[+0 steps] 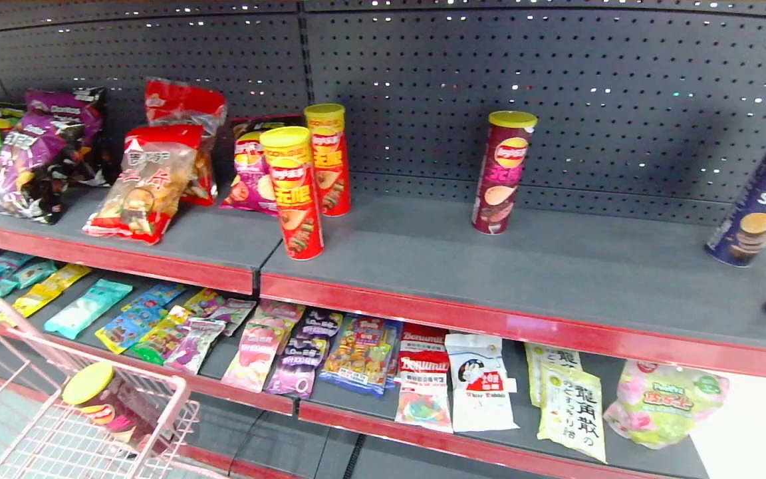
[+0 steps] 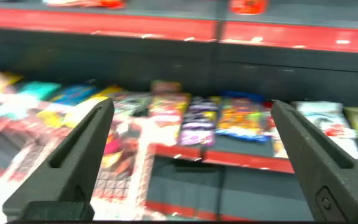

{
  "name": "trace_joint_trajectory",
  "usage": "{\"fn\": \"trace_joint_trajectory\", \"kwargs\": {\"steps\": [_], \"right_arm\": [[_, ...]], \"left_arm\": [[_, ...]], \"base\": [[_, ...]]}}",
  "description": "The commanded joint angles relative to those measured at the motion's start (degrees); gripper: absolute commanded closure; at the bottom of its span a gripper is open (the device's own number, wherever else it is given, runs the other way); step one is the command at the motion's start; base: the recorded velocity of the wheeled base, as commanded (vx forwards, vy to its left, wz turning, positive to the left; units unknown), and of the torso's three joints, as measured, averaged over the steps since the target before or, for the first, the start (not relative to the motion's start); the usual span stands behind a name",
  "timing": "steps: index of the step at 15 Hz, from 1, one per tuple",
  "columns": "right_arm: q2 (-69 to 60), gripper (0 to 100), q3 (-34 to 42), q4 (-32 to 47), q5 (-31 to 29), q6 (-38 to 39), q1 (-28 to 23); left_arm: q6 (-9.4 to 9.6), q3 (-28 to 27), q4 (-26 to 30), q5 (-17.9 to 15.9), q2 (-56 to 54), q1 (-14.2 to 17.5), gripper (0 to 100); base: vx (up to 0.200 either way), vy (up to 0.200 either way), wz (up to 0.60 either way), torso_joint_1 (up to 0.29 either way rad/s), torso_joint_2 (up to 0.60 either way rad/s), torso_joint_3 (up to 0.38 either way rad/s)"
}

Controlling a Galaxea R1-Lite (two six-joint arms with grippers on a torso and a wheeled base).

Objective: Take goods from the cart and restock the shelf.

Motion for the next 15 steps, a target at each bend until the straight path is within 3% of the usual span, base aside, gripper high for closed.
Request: {"fn": "trace_joint_trajectory", "kwargs": {"steps": [1, 5, 9, 15], "right_arm": [[0.04, 0, 0.05, -0.02, 0.04, -0.03, -0.01], [0.04, 0, 0.05, -0.02, 0.04, 0.05, -0.01], [0.04, 0, 0.05, -0.02, -0.05, 0.05, -0.01], [0.04, 0, 0.05, -0.02, -0.14, 0.14, -0.01]], "left_arm": [[-0.02, 0.0, -0.07, 0.0, 0.02, -0.01, 0], [-0.11, 0.0, 0.01, 0.0, 0.02, -0.01, 0], [-0.11, 0.0, 0.01, 0.0, 0.02, -0.01, 0], [-0.11, 0.0, 0.01, 0.09, 0.02, -0.01, 0]], "base": [[0.0, 0.0, 0.6, 0.002, 0.01, 0.007], [0.0, 0.0, 0.6, 0.004, 0.0, 0.004], [0.0, 0.0, 0.0, 0.0, 0.0, 0.0], [0.0, 0.0, 0.0, -0.131, 0.34, 0.203]]}}
